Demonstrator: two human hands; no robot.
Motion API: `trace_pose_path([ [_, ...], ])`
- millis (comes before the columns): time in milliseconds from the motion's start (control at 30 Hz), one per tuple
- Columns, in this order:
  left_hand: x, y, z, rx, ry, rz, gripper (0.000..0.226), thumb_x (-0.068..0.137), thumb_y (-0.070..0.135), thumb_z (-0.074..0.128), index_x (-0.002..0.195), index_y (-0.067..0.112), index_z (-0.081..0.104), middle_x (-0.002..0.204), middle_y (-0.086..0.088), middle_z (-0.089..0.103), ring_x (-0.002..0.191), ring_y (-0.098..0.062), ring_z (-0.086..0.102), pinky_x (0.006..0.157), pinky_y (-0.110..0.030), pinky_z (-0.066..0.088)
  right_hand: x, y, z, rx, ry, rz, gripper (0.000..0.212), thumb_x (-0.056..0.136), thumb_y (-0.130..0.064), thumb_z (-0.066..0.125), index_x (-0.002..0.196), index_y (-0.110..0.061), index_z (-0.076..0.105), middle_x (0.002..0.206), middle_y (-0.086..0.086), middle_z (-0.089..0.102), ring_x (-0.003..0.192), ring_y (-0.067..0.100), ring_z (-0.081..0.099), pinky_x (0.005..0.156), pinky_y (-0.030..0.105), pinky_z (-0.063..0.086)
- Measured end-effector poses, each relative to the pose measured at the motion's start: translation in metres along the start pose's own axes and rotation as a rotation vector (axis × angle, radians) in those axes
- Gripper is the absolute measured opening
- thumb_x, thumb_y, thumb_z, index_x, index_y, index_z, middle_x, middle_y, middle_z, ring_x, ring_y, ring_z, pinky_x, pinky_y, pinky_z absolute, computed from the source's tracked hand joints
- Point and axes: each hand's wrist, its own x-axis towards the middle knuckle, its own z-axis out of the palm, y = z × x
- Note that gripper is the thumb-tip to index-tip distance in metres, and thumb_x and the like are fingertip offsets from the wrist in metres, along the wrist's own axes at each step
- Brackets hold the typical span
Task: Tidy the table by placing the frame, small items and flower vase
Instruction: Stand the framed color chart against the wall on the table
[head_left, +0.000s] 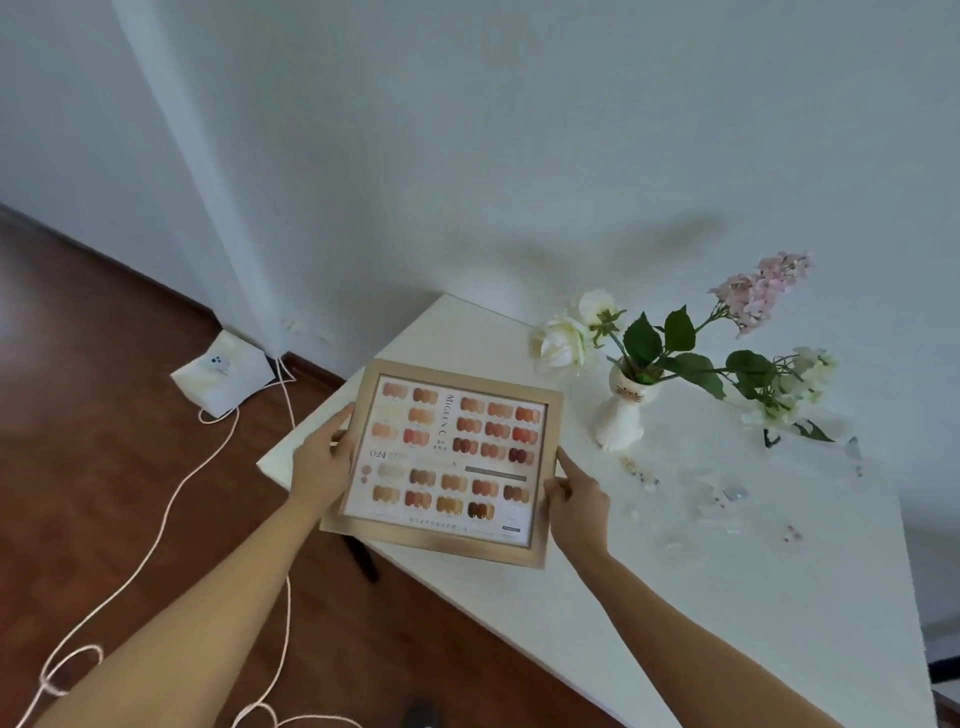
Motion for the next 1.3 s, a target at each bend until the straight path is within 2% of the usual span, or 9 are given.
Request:
trace_pose_path([
  [100, 0.014, -0.016, -0.027, 0.008, 0.027, -0.023, 0.042, 0.094, 0.015, 0.049, 0.134, 0.028, 0.049, 0.113, -0.005, 0.067, 0.099, -0.019, 0.062, 0.086, -0.031, 0.045, 0.011, -0.022, 0.019, 0.003, -0.087, -0.057, 0.055, 0.094, -0.004, 0.047, 0.143, -0.028, 0.04, 0.102, 0.004, 0.075, 0.065, -0.004, 0.062, 0.069, 0.012, 0.051],
  [233, 0.049, -0.04, -0.048, 0.001, 0.047, -0.08, 0.051, 0.091, 0.005, 0.05, 0.136, 0.028, 0.046, 0.12, -0.008, 0.065, 0.107, -0.02, 0.06, 0.096, -0.036, 0.045, 0.038, -0.049, 0.043, 0.028, -0.16, -0.121, 0.064, 0.089, 0.004, 0.045, 0.143, -0.029, 0.039, 0.106, 0.002, 0.074, 0.063, -0.018, 0.06, 0.056, -0.003, 0.042],
  [333, 0.091, -0.05, -0.051, -0.036, 0.032, -0.098, 0.052, 0.091, 0.004, 0.05, 0.137, 0.029, 0.044, 0.121, -0.008, 0.064, 0.112, -0.024, 0.059, 0.1, -0.042, 0.046, 0.072, -0.069, 0.064, 0.053, -0.156, -0.12, 0.069, 0.087, 0.005, 0.044, 0.144, -0.033, 0.036, 0.107, 0.001, 0.073, 0.065, -0.01, 0.062, 0.054, -0.001, 0.044],
  [567, 0.231, -0.052, -0.025, -0.119, -0.013, -0.067, 0.053, 0.09, 0.0, 0.049, 0.136, 0.027, 0.045, 0.112, -0.007, 0.067, 0.105, -0.02, 0.062, 0.099, -0.045, 0.049, 0.171, -0.104, 0.121, 0.114, 0.033, -0.047, 0.062, 0.09, 0.002, 0.047, 0.143, -0.03, 0.038, 0.109, 0.002, 0.073, 0.061, -0.016, 0.06, 0.079, 0.012, 0.044],
  [633, 0.273, -0.048, -0.012, -0.159, -0.081, -0.038, 0.052, 0.091, -0.001, 0.046, 0.135, 0.028, 0.046, 0.11, -0.009, 0.069, 0.104, -0.023, 0.063, 0.097, -0.046, 0.05, 0.2, -0.112, 0.135, 0.127, 0.104, 0.025, 0.061, 0.091, 0.002, 0.046, 0.143, -0.03, 0.039, 0.11, 0.001, 0.073, 0.063, -0.01, 0.061, 0.078, 0.018, 0.052],
  [767, 0.351, -0.04, 0.021, -0.163, -0.136, -0.01, 0.048, 0.092, 0.005, 0.048, 0.13, 0.034, 0.049, 0.108, -0.004, 0.069, 0.094, -0.02, 0.065, 0.079, -0.037, 0.057, 0.253, -0.123, 0.157, 0.131, 0.242, 0.168, 0.059, 0.093, 0.001, 0.043, 0.143, -0.029, 0.039, 0.114, 0.002, 0.071, 0.065, -0.006, 0.058, 0.06, 0.006, 0.048],
  [833, 0.384, -0.034, 0.039, -0.158, -0.172, 0.044, 0.048, 0.091, 0.002, 0.046, 0.127, 0.032, 0.052, 0.099, 0.002, 0.068, 0.089, -0.015, 0.064, 0.072, -0.026, 0.054, 0.275, -0.128, 0.164, 0.116, 0.305, 0.225, 0.055, 0.094, 0.0, 0.042, 0.143, -0.024, 0.04, 0.116, 0.004, 0.07, 0.064, -0.005, 0.056, 0.07, 0.017, 0.053],
  [1033, 0.45, -0.022, 0.095, -0.137, -0.28, 0.096, 0.045, 0.092, 0.002, 0.048, 0.131, 0.023, 0.051, 0.111, -0.006, 0.066, 0.097, -0.016, 0.06, 0.087, -0.033, 0.053, 0.33, -0.13, 0.165, 0.085, 0.475, 0.333, 0.046, 0.09, 0.005, 0.042, 0.13, -0.015, 0.056, 0.117, 0.008, 0.069, 0.093, 0.019, 0.067, 0.086, 0.038, 0.056],
  [1300, 0.494, -0.012, 0.156, -0.166, -0.344, 0.216, 0.041, 0.09, -0.001, 0.053, 0.128, 0.013, 0.052, 0.111, -0.011, 0.067, 0.102, -0.021, 0.063, 0.09, -0.035, 0.054, 0.388, -0.109, 0.146, 0.028, 0.591, 0.379, 0.04, 0.088, 0.005, 0.04, 0.12, -0.013, 0.058, 0.106, 0.009, 0.071, 0.076, 0.012, 0.059, 0.068, 0.015, 0.044],
])
